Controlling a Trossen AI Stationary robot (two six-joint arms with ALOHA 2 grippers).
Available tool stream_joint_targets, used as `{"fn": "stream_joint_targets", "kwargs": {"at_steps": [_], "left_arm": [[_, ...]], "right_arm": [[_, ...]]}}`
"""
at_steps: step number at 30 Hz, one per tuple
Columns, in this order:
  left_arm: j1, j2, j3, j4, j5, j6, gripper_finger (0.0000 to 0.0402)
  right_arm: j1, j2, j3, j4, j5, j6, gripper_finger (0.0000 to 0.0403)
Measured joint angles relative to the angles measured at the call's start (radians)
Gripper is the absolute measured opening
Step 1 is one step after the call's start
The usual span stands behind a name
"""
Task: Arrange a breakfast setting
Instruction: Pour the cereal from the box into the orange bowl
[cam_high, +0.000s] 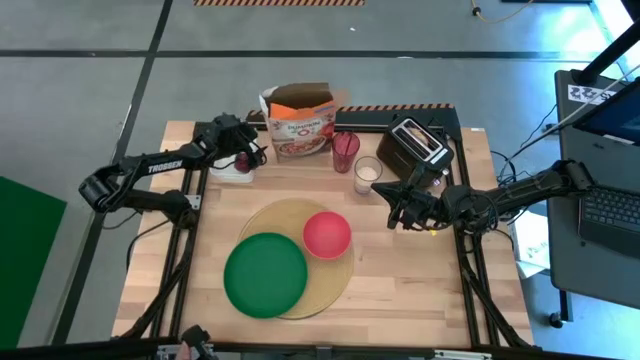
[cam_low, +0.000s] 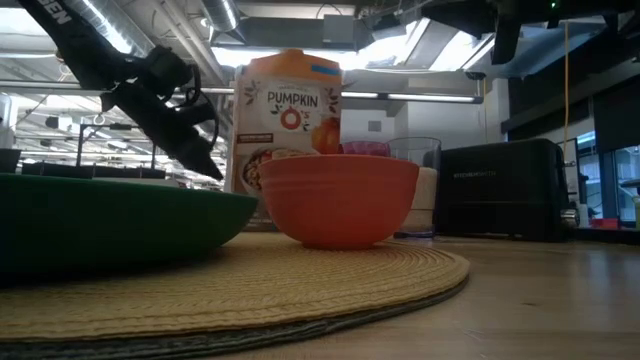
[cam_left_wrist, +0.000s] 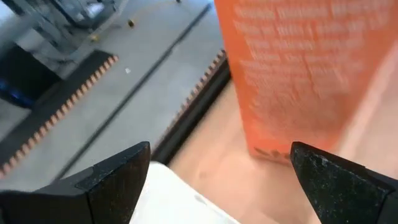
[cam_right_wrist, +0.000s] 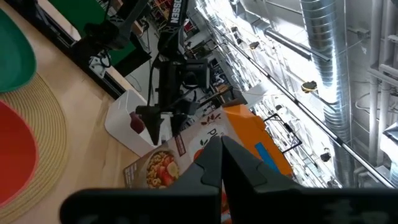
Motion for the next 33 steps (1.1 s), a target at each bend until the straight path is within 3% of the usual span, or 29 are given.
{"fn": "stream_joint_targets", "kwargs": {"at_steps": [16, 23, 28, 33], "left_arm": [[0.0, 0.021, 0.0, 0.055, 0.345, -0.017, 0.0384], [0.029, 0.109, 0.0, 0.148, 0.351, -0.026, 0.0384], [0.052, 0.141, 0.0, 0.183, 0.346, -0.034, 0.0384], [0.072, 0.159, 0.0, 0.242, 0.411, -0.042, 0.0384]], "right_arm": [[0.0, 0.0, 0.0, 0.001, 0.0, 0.002, 0.0005], [0.0, 0.0, 0.0, 0.001, -0.079, 0.003, 0.0005], [0.0, 0.0, 0.0, 0.001, -0.079, 0.003, 0.0005], [0.0, 0.0, 0.0, 0.001, -0.079, 0.003, 0.0005]]}}
